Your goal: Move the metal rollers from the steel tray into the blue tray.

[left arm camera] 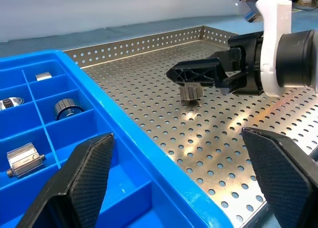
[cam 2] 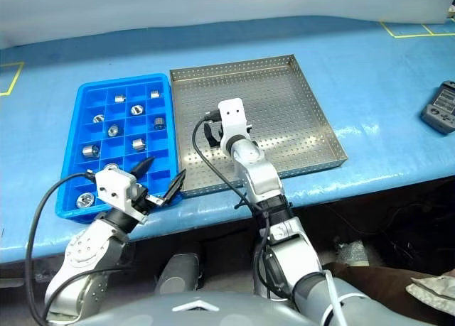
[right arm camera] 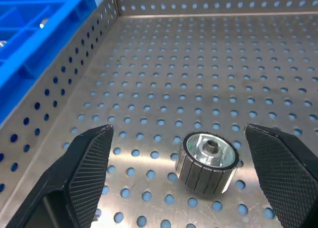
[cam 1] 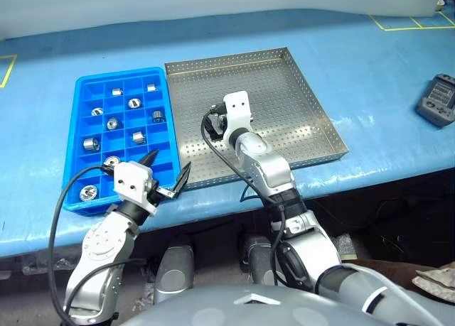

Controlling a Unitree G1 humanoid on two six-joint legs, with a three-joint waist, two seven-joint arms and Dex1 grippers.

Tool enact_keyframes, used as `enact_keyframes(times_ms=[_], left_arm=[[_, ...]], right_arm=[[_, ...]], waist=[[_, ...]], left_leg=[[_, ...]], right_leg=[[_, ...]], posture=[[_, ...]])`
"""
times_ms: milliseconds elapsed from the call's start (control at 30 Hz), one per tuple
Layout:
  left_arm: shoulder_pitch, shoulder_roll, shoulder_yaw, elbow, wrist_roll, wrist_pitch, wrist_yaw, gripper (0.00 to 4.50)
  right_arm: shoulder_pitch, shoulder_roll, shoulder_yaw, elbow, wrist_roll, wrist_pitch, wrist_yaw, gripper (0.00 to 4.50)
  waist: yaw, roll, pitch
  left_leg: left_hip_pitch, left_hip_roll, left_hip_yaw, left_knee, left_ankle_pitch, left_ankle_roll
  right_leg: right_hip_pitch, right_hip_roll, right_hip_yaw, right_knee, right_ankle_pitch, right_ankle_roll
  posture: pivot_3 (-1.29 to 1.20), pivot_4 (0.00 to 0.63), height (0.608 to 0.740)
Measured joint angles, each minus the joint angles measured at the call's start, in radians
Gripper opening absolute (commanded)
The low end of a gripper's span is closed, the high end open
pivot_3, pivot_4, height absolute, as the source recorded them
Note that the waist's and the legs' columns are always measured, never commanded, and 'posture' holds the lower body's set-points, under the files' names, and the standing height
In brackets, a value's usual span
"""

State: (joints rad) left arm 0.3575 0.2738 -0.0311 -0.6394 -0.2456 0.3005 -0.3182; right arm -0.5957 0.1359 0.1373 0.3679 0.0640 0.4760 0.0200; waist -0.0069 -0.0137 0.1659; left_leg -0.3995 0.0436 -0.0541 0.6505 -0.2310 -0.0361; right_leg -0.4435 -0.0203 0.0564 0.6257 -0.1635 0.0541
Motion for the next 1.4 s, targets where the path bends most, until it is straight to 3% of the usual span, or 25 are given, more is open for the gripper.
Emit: enact_keyframes(times_ms=[200, 467, 500, 733, 1033, 1400], left_arm=[[0.002, -0.020, -0.025, 0.001, 0.008, -0.006, 0.012, 4.50], [0.004, -0.028, -0.037, 0.004, 0.010, -0.008, 0.014, 4.50], [0.005, -0.028, -0.037, 0.004, 0.010, -0.008, 0.014, 4.50], [0.017, -0.035, -0.006, 0.004, 0.023, -0.009, 0.049, 4.50], [0.092, -0.050, 0.106, 0.001, 0.033, -0.034, 0.101, 4.50], [0.187, -0.076, 0.166, -0.050, 0.031, -0.055, 0.113, 4.50]], right_arm=[[-0.068, -0.009, -0.022, 0.221, -0.019, -0.107, 0.000, 4.46], [-0.131, -0.011, -0.082, 0.364, -0.015, -0.216, 0.005, 1.92], [-0.131, -0.011, -0.083, 0.365, -0.016, -0.218, 0.008, 1.86], [-0.123, -0.006, -0.044, 0.242, -0.017, -0.179, 0.052, 1.86], [-0.119, 0.002, 0.146, -0.086, 0.019, -0.044, 0.157, 1.86], [-0.019, 0.006, 0.351, -0.154, 0.063, 0.059, 0.227, 1.86]], waist=[[-0.003, 0.000, 0.000], [-0.003, 0.000, 0.000], [-0.003, 0.000, 0.000], [-0.003, 0.001, 0.001], [0.014, 0.001, 0.001], [0.070, 0.000, 0.001]], left_leg=[[0.000, 0.000, 0.000, 0.000, 0.000, 0.000], [0.001, 0.000, 0.000, -0.001, 0.000, 0.000], [0.001, 0.000, 0.000, -0.001, 0.000, 0.000], [0.000, 0.001, 0.000, -0.002, 0.000, 0.000], [0.000, 0.001, -0.001, -0.005, 0.000, 0.000], [-0.001, 0.001, -0.002, -0.004, 0.000, 0.000]], right_leg=[[0.000, 0.000, 0.000, 0.000, 0.000, 0.000], [0.000, 0.001, 0.001, 0.000, 0.000, -0.001], [0.000, 0.001, 0.001, 0.000, 0.000, -0.001], [-0.001, 0.001, 0.001, 0.000, -0.001, -0.001], [-0.002, 0.001, -0.001, 0.000, -0.003, -0.003], [-0.003, 0.000, -0.002, -0.001, -0.003, -0.003]], posture=[[0.18, 0.150, 0.740], [0.19, 0.150, 0.740], [0.19, 0.150, 0.740], [0.23, 0.150, 0.740], [0.30, 0.150, 0.740], [0.34, 0.150, 0.740]])
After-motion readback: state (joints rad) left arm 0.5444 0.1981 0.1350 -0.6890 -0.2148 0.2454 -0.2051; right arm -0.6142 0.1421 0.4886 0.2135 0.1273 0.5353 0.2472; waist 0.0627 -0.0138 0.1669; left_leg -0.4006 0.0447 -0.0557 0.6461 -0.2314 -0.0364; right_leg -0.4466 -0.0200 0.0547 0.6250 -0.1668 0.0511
